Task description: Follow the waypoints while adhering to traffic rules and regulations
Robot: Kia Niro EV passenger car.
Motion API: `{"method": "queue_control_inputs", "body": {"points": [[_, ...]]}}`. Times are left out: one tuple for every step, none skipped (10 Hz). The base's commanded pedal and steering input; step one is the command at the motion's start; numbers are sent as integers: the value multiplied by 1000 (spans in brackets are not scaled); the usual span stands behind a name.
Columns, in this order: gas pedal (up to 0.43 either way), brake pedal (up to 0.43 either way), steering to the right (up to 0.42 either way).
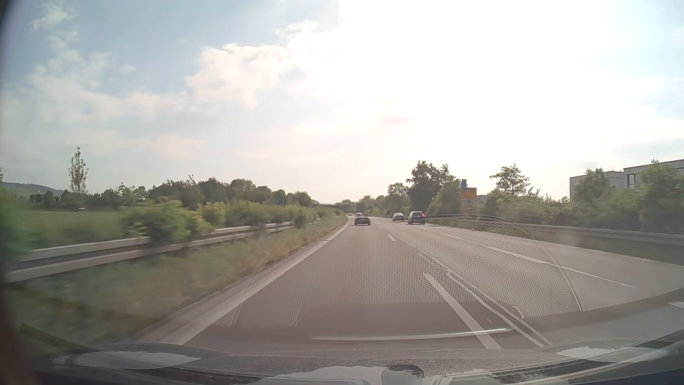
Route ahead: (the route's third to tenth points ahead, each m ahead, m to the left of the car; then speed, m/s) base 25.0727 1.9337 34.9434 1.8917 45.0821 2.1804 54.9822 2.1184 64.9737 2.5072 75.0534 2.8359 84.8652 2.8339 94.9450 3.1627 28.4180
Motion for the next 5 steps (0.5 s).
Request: {"method": "queue_control_inputs", "body": {"points": [[311,0,-4],[299,0,-4],[299,0,-3],[299,0,-3],[299,0,-2]]}}
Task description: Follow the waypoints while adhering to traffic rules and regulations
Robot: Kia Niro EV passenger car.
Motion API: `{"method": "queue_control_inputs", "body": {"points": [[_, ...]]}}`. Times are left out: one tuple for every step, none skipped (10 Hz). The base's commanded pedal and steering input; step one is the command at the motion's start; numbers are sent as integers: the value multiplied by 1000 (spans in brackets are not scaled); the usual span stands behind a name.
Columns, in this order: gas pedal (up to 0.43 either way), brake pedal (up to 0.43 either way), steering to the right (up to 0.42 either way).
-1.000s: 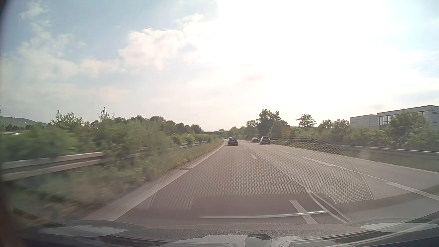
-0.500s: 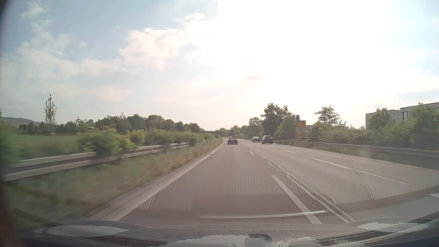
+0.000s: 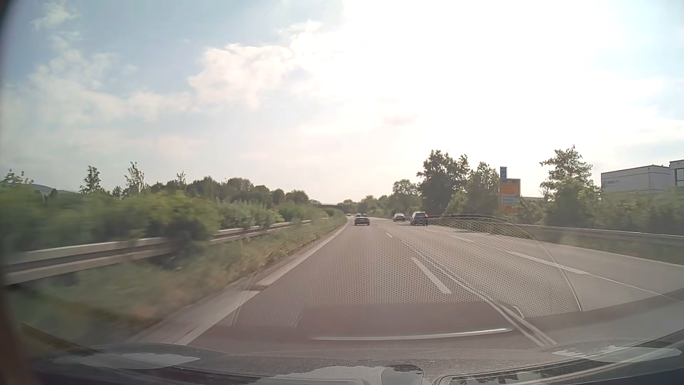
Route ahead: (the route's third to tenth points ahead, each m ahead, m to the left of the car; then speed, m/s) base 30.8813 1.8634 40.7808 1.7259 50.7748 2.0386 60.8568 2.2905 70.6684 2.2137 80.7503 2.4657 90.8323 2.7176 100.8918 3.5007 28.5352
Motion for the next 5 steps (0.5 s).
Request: {"method": "queue_control_inputs", "body": {"points": [[299,0,-2],[287,0,-2],[287,0,-1],[287,0,-2],[287,0,-1]]}}
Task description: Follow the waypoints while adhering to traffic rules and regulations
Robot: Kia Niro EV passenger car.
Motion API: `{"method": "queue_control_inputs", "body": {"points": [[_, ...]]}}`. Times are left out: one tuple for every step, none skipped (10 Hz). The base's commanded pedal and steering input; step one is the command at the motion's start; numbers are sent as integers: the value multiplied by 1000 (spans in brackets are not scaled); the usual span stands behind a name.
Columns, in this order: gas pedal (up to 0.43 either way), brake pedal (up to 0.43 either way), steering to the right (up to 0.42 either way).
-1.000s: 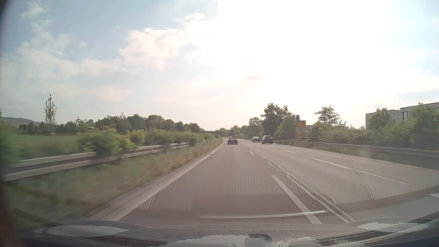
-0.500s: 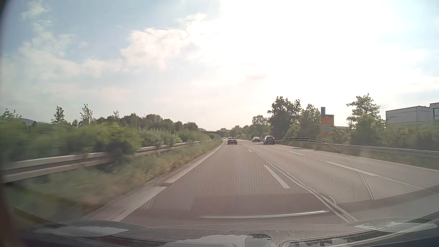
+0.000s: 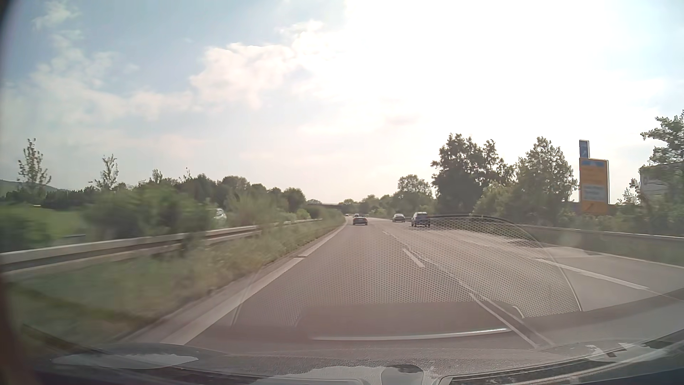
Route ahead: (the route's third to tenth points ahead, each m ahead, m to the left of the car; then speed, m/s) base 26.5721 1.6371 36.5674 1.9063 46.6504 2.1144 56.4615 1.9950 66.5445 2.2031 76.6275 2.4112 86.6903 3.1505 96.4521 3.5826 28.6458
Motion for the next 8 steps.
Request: {"method": "queue_control_inputs", "body": {"points": [[287,0,-1],[287,0,-1],[280,0,-1],[280,0,-1],[280,0,-1],[280,0,-1],[280,0,0],[280,0,0]]}}
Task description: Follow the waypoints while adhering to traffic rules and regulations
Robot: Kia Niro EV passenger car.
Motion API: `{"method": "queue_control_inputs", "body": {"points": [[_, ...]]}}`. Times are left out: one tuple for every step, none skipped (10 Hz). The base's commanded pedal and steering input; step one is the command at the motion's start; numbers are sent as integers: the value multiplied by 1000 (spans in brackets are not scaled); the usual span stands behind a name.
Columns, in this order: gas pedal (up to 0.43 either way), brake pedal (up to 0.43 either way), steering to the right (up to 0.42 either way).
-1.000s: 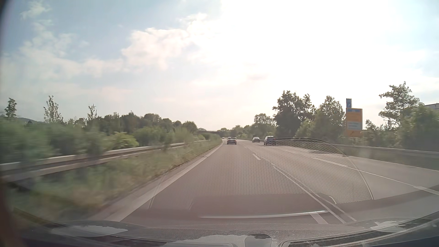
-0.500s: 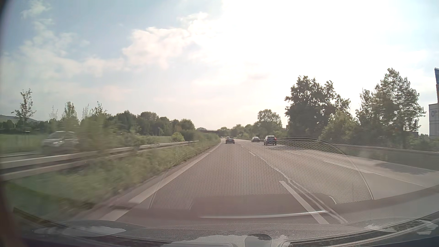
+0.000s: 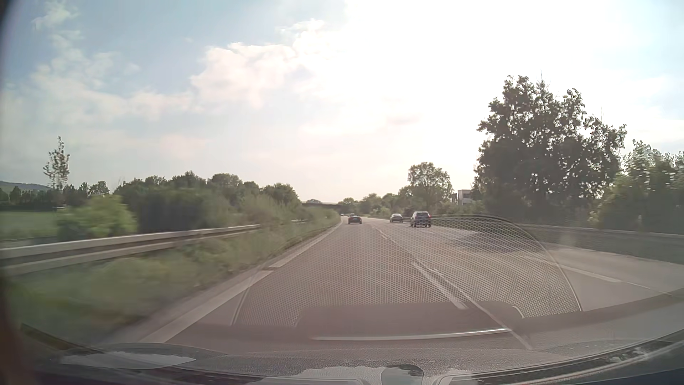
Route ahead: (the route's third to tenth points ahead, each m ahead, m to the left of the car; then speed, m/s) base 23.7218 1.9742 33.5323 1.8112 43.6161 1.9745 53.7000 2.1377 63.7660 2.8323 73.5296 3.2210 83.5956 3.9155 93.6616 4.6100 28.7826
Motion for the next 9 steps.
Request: {"method": "queue_control_inputs", "body": {"points": [[268,0,0],[268,0,0],[268,0,0],[268,0,0],[268,0,0],[268,0,1],[268,0,1],[268,0,1],[268,0,1]]}}
